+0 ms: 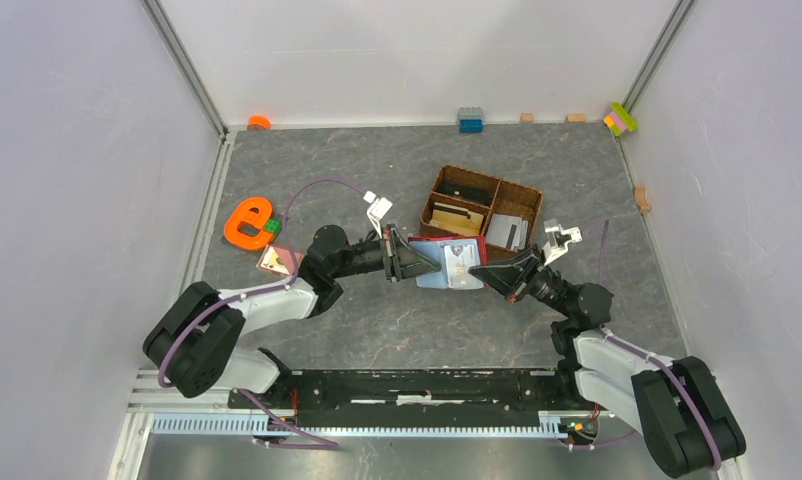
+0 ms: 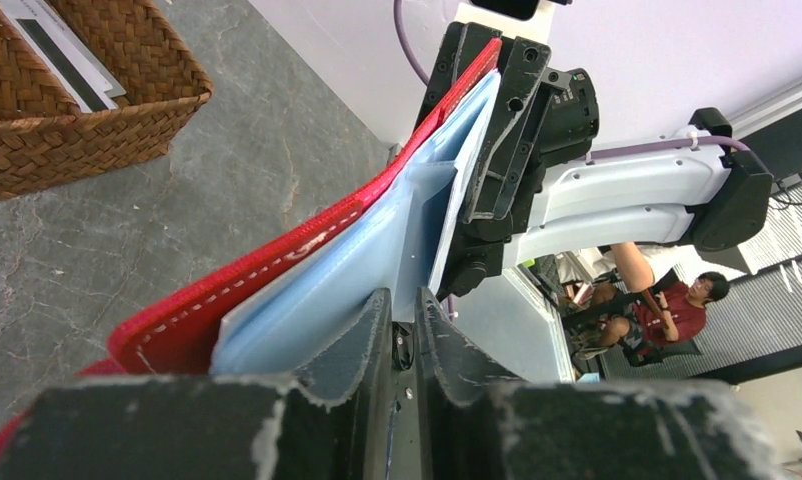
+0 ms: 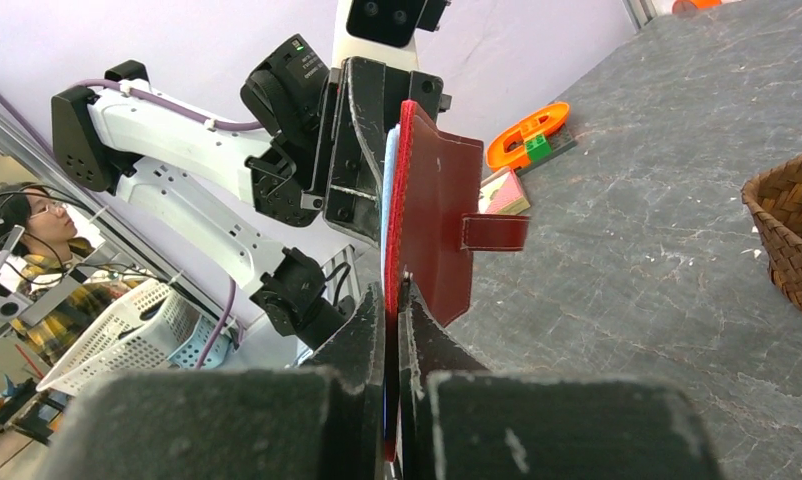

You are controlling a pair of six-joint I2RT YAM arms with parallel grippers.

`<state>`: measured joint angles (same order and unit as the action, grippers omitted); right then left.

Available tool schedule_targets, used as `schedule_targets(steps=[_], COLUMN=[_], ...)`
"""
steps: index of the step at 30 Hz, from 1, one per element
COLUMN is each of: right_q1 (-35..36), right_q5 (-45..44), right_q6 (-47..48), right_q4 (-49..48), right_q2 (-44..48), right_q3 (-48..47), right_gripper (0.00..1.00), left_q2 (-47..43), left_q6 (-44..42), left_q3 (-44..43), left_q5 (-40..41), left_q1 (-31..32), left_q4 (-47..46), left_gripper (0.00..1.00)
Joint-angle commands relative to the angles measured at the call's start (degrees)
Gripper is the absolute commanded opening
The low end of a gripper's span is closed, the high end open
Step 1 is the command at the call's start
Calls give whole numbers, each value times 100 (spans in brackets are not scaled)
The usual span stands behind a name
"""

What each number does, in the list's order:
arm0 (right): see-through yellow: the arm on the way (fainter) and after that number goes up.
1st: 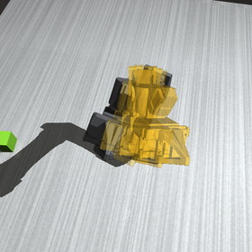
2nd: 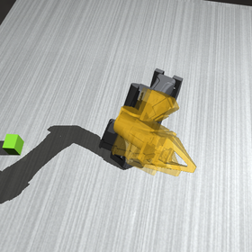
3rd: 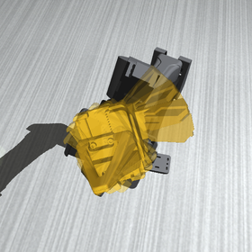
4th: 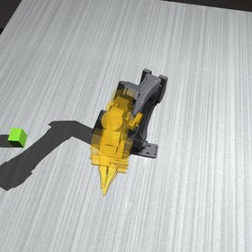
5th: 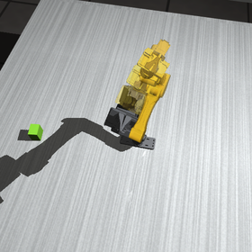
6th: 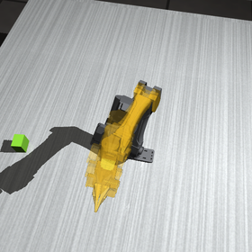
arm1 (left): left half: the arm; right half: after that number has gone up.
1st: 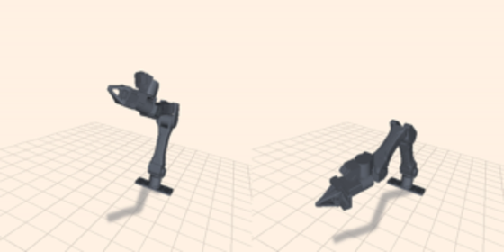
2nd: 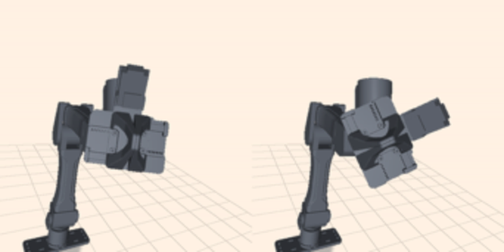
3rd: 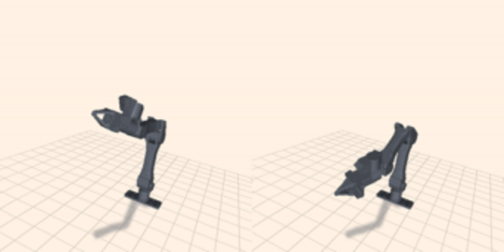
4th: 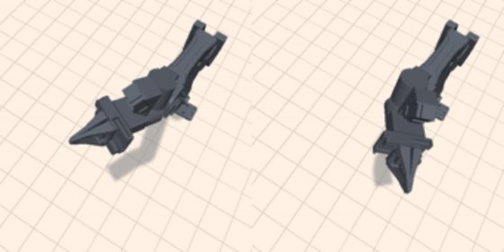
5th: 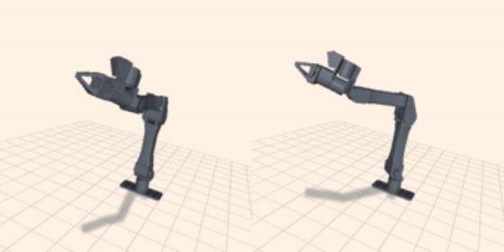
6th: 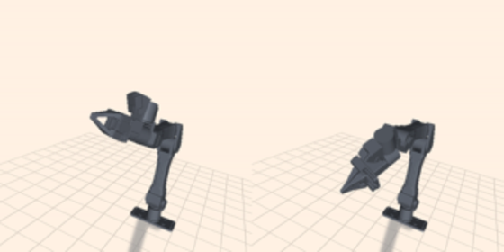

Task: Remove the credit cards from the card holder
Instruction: Remove the credit card from the card holder.

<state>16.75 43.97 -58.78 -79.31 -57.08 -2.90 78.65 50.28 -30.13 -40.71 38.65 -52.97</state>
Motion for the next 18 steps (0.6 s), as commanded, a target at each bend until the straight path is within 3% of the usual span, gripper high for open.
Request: schedule_targets(steps=[1,10,18], right_q1=[-10,151,232], right_q5=[101,165,166], right_q6=[-190,-233,-175], right_q4=[-716,-876,-801], right_q2=[-113,-321,-383], right_q3=[-30,-100,-141], right_gripper=[0,0,0], left_q2=[161,561,571], left_q6=[306,862,856], left_q3=[-96,-155,-194], left_q5=[-165,-534,-613], left_q1=[-7,72,151], left_q4=[-543,-1513,-1576], left_gripper=[22,25,27])
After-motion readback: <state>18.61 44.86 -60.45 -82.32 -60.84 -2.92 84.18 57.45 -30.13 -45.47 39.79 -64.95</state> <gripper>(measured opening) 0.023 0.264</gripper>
